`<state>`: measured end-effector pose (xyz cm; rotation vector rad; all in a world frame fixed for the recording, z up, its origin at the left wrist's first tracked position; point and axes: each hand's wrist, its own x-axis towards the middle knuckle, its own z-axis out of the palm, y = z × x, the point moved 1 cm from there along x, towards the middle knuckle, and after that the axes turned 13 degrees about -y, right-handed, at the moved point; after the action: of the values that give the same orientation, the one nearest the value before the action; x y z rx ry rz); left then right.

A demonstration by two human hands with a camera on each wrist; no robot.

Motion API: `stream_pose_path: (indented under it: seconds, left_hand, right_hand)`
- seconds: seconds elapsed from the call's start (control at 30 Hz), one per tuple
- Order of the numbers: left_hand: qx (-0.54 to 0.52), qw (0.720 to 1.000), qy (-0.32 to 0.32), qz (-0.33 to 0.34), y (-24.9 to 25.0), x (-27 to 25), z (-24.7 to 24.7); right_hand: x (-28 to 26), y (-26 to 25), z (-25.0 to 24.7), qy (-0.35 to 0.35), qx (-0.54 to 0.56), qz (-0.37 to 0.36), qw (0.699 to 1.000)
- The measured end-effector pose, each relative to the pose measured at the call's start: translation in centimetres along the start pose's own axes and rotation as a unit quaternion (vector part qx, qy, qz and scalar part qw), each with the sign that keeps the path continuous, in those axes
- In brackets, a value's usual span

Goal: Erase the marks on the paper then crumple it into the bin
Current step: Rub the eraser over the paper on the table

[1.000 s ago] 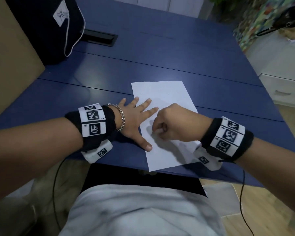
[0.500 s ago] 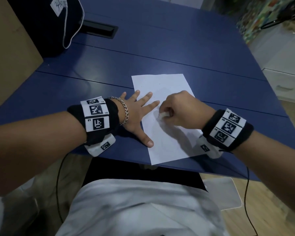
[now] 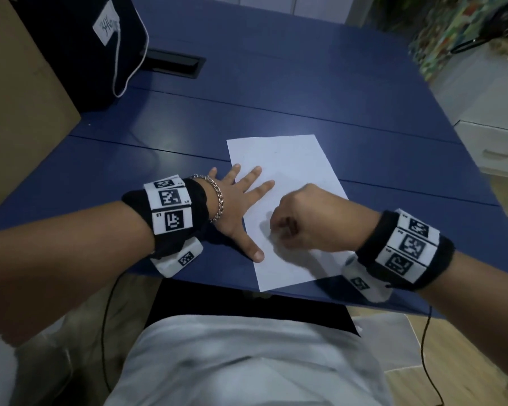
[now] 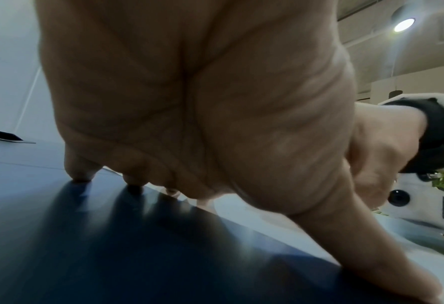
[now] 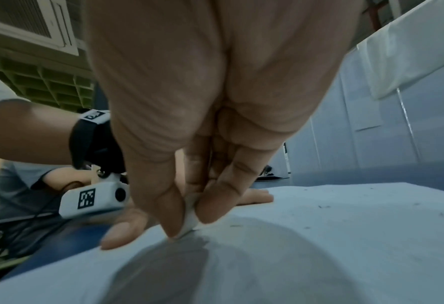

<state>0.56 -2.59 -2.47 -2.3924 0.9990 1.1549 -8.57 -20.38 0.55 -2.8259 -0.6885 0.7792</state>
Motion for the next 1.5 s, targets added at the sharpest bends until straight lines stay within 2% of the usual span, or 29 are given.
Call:
stream_pose_path:
  seconds: [0.2,0.37,0.53,0.6,0.7,0.77,0.9,0.93,1.03,1.07,1.23,1.3,1.4,1.43,1.5]
  left_hand:
    - [0.003,1.0,-0.012,-0.002,0.1,0.1,-0.4]
    - [0.009,1.0,-0.007,-0.005,0.2,0.3,-0.1]
    - [0.002,1.0,-0.001,0.005,-0.4,0.7,0.1]
    - [0.003,1.0,0.0,0.003,-0.4,0.7,0.0]
    - [-0.002,1.0,0.0,0.001,-0.2,0.7,-0.1]
    - [-0.003,1.0,-0.001,0.001,-0.2,0.6,-0.1]
    - [0.001,1.0,0.006,0.001,-0.3,0.8,0.0]
    - [0.002,1.0,0.008,0.001,-0.4,0.8,0.0]
    - [0.002,1.0,0.013,0.001,-0.3,0.9,0.1]
    - [0.004,1.0,0.014,0.0,-0.3,0.9,0.1]
    - [0.003,1.0,0.009,-0.001,-0.2,0.8,-0.1]
    - [0.007,1.0,0.008,-0.002,-0.2,0.9,-0.1]
    - [0.008,1.0,0.009,-0.004,-0.3,1.0,0.1]
    - [0.008,1.0,0.009,-0.004,-0.3,1.0,0.1]
    - [0.004,1.0,0.007,-0.005,-0.2,1.0,0.1]
  right_hand:
    - [0.8,2.8,-1.5,0.085,0.007,0.064,0.994]
    - [0.0,0.5,-0.3,-0.011,0.01,0.013,1.0]
    - [1.2,2.9,-1.6,0.086,0.007,0.078,0.993]
    - [1.2,1.5,-0.8,0.069,0.002,0.058,0.996]
    - [0.7,-0.3,-0.1,-0.008,0.01,0.008,1.0]
    - [1.1,0.4,-1.2,0.008,0.024,0.012,1.0]
    - [2.7,1.9,-2.4,0.094,0.021,0.067,0.993]
    - [2.7,1.2,-2.1,0.091,0.016,0.056,0.994]
    - [2.4,-1.2,-0.9,0.017,0.004,-0.007,1.0]
    - [2.3,-1.3,-1.1,0.004,0.004,-0.009,1.0]
    - [3.5,1.4,-3.0,0.096,0.014,0.058,0.994]
    - [3.3,0.5,-2.5,0.078,0.017,0.031,0.996]
    - [2.4,-1.0,-1.6,-0.006,0.034,-0.022,0.999]
    - [2.4,-0.6,-1.8,-0.009,0.035,-0.018,0.999]
    - [2.7,1.0,-2.5,0.029,0.05,0.019,0.998]
